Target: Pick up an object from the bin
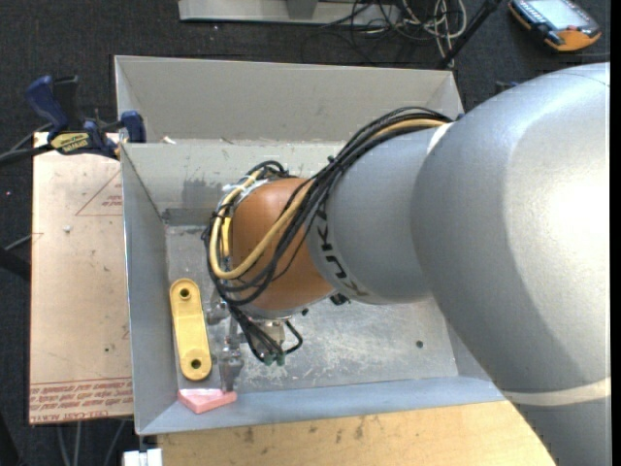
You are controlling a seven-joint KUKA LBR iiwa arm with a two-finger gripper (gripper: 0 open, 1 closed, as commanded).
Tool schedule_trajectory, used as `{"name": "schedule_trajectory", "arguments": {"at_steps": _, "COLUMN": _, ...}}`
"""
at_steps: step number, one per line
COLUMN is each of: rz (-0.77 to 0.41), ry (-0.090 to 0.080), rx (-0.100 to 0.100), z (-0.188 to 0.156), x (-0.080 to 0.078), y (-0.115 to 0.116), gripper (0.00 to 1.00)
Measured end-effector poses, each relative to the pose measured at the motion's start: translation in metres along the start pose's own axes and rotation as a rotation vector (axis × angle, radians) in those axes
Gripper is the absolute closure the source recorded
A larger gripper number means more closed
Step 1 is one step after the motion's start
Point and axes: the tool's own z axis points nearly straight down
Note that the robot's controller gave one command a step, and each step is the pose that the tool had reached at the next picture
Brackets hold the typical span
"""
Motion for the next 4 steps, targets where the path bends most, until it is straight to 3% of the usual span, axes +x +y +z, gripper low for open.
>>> {"name": "schedule_trajectory", "arguments": {"at_steps": 1, "rz": 0.350, "ry": 0.005, "rx": 0.000, "z": 0.018, "x": 0.006, "y": 0.023, "gripper": 1.00}}
{"name": "schedule_trajectory", "arguments": {"at_steps": 2, "rz": 0.351, "ry": 0.005, "rx": -0.001, "z": 0.018, "x": 0.006, "y": 0.022, "gripper": 1.00}}
{"name": "schedule_trajectory", "arguments": {"at_steps": 3, "rz": 0.382, "ry": 0.014, "rx": 0.004, "z": -0.035, "x": 0.001, "y": 0.018, "gripper": 1.00}}
{"name": "schedule_trajectory", "arguments": {"at_steps": 4, "rz": 0.390, "ry": 0.011, "rx": 0.002, "z": -0.079, "x": 0.003, "y": 0.017, "gripper": 1.00}}
